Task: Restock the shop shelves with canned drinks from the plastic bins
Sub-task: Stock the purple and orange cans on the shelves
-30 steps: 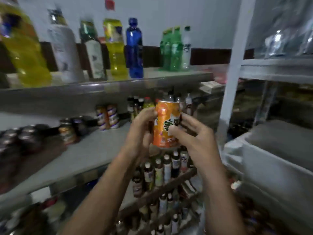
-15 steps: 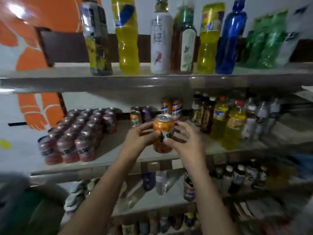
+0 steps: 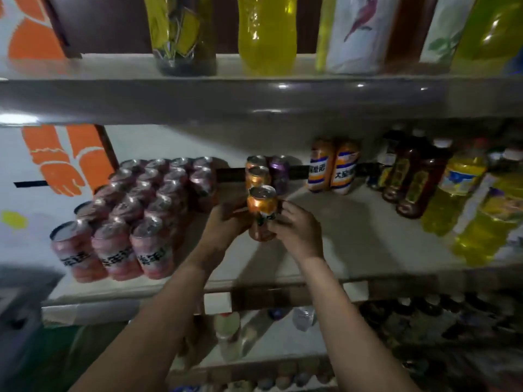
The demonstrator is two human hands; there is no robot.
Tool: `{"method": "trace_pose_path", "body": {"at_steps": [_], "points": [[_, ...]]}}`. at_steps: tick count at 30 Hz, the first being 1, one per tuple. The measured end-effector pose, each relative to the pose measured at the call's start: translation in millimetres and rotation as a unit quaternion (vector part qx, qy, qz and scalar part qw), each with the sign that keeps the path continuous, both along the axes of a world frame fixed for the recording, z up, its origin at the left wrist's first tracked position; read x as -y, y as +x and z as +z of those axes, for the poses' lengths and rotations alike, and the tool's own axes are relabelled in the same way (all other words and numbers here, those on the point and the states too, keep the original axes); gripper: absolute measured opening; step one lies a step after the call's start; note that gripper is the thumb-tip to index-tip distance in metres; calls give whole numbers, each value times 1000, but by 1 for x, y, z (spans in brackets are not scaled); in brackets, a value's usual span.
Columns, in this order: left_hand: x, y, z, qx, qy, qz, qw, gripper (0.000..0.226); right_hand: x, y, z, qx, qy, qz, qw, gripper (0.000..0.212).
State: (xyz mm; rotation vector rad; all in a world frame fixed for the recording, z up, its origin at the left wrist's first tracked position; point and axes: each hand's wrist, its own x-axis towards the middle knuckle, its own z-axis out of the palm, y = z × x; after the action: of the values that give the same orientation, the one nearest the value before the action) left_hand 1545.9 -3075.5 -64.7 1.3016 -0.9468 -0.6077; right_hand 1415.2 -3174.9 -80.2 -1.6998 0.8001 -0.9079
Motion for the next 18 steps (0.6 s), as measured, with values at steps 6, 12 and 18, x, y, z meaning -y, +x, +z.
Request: {"method": "trace_pose_path", "body": {"at_steps": [6,12,18], "points": [[25,26,-20,-18,-22,-4,1000,37,13,25,-15,26,22,-16,999,39],[46,40,-30,-20,-18,-21,999,31,28,41,-27,36,34,-41,998,70],[59,45,-36,-37,-16,-18,999,33,39,47,-29,31,37,-55,997,66]]}}
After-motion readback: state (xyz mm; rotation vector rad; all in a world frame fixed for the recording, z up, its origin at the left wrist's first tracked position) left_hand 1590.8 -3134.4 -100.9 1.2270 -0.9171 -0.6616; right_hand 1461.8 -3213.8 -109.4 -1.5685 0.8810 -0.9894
